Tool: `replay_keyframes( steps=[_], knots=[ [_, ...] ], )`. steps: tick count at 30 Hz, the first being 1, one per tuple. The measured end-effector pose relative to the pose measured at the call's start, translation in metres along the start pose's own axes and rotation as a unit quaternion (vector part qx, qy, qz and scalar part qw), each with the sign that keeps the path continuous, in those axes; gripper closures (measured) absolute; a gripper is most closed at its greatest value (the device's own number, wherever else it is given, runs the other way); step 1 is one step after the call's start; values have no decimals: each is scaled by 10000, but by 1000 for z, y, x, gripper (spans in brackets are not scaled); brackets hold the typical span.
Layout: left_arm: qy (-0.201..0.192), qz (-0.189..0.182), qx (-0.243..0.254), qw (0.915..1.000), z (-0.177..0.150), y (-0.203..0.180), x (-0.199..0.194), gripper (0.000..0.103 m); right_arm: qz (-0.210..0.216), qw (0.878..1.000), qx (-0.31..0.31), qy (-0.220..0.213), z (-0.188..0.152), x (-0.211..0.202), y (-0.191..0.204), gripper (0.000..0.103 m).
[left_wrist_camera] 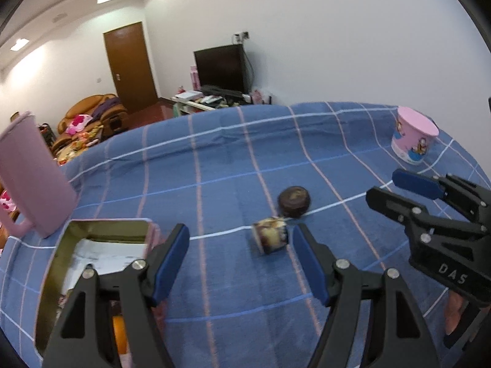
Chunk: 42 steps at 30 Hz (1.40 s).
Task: Organize fruits
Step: 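Move left gripper to the striped roll cake while right gripper approaches a dark brown round cake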
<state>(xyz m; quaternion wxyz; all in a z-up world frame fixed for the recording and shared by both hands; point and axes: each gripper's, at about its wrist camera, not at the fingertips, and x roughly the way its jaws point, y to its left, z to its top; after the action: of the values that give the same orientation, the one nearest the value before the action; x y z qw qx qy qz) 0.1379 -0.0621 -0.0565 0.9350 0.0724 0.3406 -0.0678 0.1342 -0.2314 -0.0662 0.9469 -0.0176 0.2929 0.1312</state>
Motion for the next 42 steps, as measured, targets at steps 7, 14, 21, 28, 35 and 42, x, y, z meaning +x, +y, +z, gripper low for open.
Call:
replay_keyframes(
  steps=[7,14,21,28,35,42],
  knots=[
    [219,-154,185,9995,2,-19,24,31,-25,9997,249,44,-1,2,-17,52],
    [478,-416,192,9978,3,-19,42,69,-54,9996,267,79,1,2,-20,52],
    [544,-717,-21,9959,5,-7,47,71,-24,9997,180,176,9,7,-14,52],
    [458,-699,-35,9965,4,-11,47,71,-15,9995,130,283,17,21,-5,52],
    [279,-388,-103,9988,5,4,46,71,-57,9992,11,404,20,34,5,52],
    [258,-141,-219,9993,5,17,55,71,-66,9983,-111,564,27,60,18,52]
  ],
)
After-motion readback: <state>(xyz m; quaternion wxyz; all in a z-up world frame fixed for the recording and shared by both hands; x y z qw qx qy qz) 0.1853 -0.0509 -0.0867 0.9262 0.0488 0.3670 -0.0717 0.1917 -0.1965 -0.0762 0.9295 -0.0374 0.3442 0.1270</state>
